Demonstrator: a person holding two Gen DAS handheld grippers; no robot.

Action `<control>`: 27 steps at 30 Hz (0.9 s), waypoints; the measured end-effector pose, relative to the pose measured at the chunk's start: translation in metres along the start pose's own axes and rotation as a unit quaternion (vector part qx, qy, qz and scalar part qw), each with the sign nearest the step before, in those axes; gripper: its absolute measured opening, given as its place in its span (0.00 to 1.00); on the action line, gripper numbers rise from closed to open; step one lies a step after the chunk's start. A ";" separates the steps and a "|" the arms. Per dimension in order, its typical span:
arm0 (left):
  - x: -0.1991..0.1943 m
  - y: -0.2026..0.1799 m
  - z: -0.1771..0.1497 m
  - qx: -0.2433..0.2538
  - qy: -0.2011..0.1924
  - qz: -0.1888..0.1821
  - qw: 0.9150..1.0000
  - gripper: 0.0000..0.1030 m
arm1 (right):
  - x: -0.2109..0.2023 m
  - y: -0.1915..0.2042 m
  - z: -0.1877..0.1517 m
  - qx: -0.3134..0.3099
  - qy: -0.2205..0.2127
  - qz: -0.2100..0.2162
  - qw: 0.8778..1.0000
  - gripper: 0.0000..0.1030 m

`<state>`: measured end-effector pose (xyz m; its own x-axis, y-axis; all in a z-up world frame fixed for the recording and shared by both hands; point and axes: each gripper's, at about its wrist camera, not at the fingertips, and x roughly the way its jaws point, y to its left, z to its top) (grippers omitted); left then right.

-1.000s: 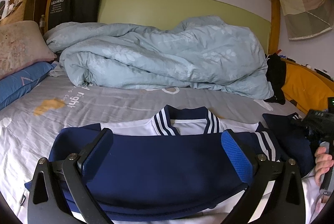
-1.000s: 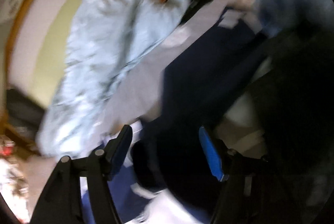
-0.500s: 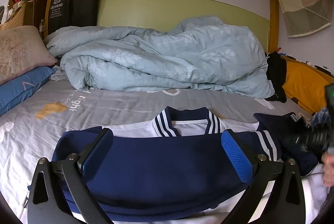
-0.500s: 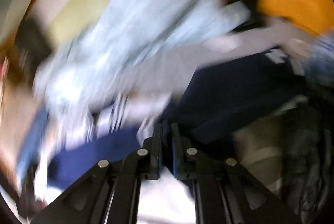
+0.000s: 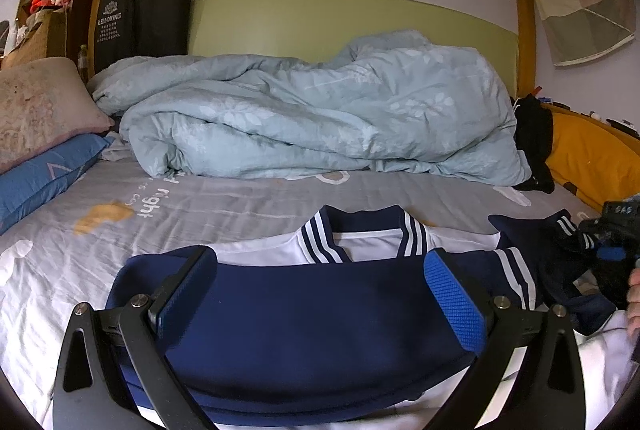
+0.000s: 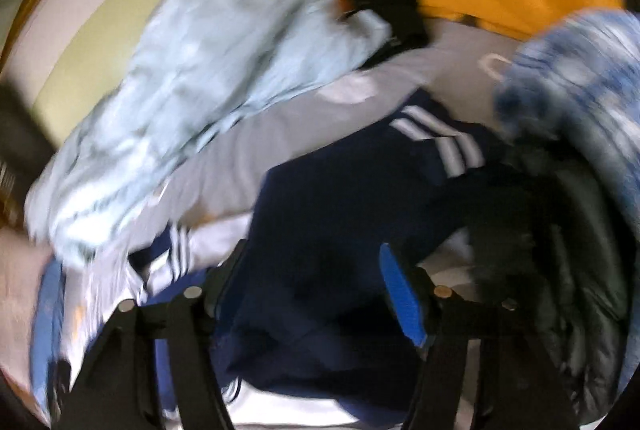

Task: Fold large clothes

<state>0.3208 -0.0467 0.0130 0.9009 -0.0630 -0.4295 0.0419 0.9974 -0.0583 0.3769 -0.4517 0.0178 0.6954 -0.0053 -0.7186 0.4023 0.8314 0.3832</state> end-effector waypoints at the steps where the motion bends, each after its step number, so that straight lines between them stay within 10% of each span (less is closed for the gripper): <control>1: 0.001 0.000 0.000 -0.001 0.003 -0.001 1.000 1.00 | 0.006 -0.008 0.001 0.021 0.002 -0.012 1.000 0.66; 11: 0.002 -0.004 -0.003 0.005 0.007 0.001 1.000 1.00 | 0.084 -0.023 -0.003 0.014 0.048 -0.086 0.995 0.68; 12: 0.002 -0.004 -0.003 0.007 0.008 0.002 1.000 1.00 | 0.084 -0.023 -0.003 0.009 0.043 -0.088 0.995 0.65; 13: 0.002 -0.004 -0.003 0.008 0.008 0.004 1.000 1.00 | 0.084 -0.023 -0.003 0.008 0.037 -0.088 0.995 0.41; 14: 0.002 -0.004 -0.003 0.008 0.007 0.005 1.000 1.00 | 0.083 -0.024 -0.002 0.011 0.028 -0.077 0.997 0.08; 15: 0.001 -0.004 -0.003 0.008 0.005 0.005 1.000 1.00 | 0.083 -0.026 -0.003 0.016 0.028 -0.070 0.997 0.03; 21: -0.004 -0.002 0.001 0.013 -0.009 0.013 1.000 1.00 | 0.024 0.004 -0.004 -0.054 -0.090 -0.009 0.994 0.03; 27: -0.031 0.019 0.011 -0.031 -0.084 0.065 0.994 0.94 | -0.021 0.079 -0.046 -0.158 -0.066 0.197 0.965 0.03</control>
<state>0.2981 -0.0251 0.0354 0.9563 0.0779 -0.2817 -0.1014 0.9924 -0.0700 0.3666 -0.3604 0.0365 0.8353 0.2924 -0.4656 -0.0958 0.9113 0.4004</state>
